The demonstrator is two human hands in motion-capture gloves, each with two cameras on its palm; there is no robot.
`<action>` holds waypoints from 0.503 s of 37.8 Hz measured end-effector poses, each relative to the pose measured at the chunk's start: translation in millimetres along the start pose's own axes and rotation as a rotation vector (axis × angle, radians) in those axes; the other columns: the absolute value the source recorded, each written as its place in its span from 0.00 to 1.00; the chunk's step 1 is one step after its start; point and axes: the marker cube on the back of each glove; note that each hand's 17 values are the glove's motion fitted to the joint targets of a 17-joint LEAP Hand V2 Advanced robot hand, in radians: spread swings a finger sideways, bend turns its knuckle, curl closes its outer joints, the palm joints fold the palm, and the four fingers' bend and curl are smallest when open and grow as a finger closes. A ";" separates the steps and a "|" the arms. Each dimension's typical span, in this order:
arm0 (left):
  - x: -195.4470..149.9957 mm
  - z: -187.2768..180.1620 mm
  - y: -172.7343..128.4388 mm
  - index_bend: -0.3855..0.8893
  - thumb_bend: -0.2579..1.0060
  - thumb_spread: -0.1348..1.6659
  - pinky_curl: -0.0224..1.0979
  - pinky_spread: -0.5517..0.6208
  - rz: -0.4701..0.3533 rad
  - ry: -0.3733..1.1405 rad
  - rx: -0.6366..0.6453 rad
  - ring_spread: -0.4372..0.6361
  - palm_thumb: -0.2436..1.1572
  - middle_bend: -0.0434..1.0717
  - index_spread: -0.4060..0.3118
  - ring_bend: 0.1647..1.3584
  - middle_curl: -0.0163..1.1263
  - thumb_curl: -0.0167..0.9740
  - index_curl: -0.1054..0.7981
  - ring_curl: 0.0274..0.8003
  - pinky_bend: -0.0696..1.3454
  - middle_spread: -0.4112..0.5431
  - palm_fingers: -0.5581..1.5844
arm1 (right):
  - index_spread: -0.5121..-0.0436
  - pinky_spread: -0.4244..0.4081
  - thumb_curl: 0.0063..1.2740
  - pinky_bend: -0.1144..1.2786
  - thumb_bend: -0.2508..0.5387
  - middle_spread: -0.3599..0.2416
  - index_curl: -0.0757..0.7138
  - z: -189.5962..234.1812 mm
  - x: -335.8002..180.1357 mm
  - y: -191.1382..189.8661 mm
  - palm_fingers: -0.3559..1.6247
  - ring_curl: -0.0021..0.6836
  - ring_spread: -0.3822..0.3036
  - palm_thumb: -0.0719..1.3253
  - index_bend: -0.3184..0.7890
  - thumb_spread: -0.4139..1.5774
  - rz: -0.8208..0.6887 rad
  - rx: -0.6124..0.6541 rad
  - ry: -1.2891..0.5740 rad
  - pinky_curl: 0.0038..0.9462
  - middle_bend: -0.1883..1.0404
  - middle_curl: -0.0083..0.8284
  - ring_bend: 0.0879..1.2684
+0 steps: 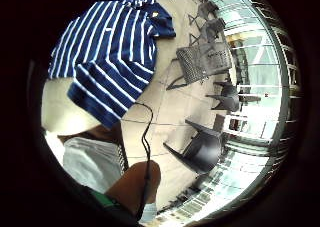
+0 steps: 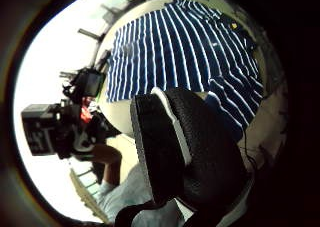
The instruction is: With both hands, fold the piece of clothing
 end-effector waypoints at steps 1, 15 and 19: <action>0.8 0.1 0.0 0.40 0.28 0.53 0.14 0.74 0.003 0.001 -0.004 0.56 0.30 0.20 0.47 0.31 0.13 0.10 0.21 0.20 0.37 0.46 0.44 | 0.39 0.76 0.04 0.38 0.49 0.51 0.21 -0.9 0.3 0.4 0.25 0.12 0.71 0.22 0.42 0.62 0.002 0.000 0.002 0.16 0.33 0.14 0.13; -7.5 -5.0 -1.9 0.40 0.24 0.70 0.19 0.84 -0.021 -0.023 0.043 0.62 0.31 0.21 0.46 0.36 0.21 0.17 0.29 0.27 0.42 0.49 0.40 | 0.22 0.83 0.08 0.40 0.42 0.50 0.30 1.0 5.0 -6.8 0.22 0.21 0.76 0.22 0.42 0.79 0.016 0.030 0.052 0.24 0.33 0.26 0.15; -24.6 -5.4 -23.0 0.40 0.23 0.71 0.20 0.85 -0.059 -0.067 0.242 0.63 0.31 0.21 0.46 0.37 0.22 0.19 0.31 0.28 0.43 0.50 0.39 | 0.21 0.83 0.10 0.42 0.38 0.52 0.31 14.4 13.4 -22.3 0.23 0.23 0.80 0.22 0.40 0.76 0.037 0.071 0.062 0.26 0.33 0.28 0.18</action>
